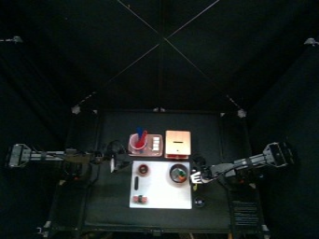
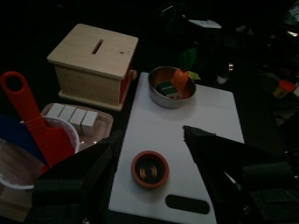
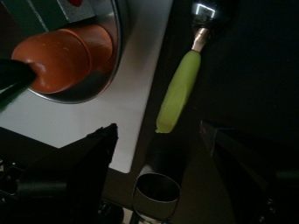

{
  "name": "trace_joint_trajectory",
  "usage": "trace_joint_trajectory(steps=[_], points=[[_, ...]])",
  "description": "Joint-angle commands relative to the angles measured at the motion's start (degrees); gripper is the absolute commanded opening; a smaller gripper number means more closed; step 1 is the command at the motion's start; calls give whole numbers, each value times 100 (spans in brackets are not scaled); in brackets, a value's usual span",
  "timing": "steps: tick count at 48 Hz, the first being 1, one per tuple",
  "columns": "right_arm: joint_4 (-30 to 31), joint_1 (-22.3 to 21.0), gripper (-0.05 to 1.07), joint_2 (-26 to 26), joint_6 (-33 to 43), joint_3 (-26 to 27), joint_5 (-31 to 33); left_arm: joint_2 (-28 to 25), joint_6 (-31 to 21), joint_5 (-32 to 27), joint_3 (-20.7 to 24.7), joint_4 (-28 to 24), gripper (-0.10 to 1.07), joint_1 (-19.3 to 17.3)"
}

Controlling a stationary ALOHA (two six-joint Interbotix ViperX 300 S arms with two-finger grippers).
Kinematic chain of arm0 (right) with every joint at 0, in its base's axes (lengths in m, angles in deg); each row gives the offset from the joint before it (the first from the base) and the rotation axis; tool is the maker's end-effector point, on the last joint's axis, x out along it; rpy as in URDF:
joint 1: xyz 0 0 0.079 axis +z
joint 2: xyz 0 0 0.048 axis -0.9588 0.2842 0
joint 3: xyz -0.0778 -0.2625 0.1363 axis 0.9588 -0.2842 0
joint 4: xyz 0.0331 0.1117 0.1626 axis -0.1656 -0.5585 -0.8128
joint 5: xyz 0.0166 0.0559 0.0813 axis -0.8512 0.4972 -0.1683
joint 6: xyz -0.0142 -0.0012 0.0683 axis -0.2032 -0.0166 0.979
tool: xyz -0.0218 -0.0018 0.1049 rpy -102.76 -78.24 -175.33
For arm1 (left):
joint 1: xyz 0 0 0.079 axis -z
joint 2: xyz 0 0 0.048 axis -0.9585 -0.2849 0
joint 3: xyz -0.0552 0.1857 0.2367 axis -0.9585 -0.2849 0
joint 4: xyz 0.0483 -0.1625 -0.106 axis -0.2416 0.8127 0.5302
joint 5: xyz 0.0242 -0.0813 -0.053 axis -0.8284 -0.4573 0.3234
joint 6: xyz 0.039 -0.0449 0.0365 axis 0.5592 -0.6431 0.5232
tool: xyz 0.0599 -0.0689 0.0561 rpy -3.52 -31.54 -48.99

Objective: Put the spoon into the bowl

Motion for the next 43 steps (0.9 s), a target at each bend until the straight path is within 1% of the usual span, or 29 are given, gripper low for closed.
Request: trace_joint_trajectory(steps=[1, 9, 16, 26, 35, 41, 43], points=[[-35, -9, 101, 167, 0, 123, -9, 0, 9, 44, 53, -9, 92, -26], [-70, -9, 98, 466, 0, 229, -9, 0, 9, 44, 53, -9, 92, -53], [-62, 18, 94, 642, 0, 308, -9, 0, 9, 44, 53, -9, 92, -88], [-70, 35, 80, 905, 0, 316, -9, 9, 9, 44, 35, 0, 92, -79], [-62, 44, 71, 1125, -9, 396, -18, 53, 9, 35, 44, 35, 92, -53], [-9, 53, 63, 1055, -26, 510, 26, 53, 9, 35, 70, 35, 92, -53], [0, 62, 62, 976, -70, 554, 35, 62, 9, 35, 79, 26, 92, -62]])
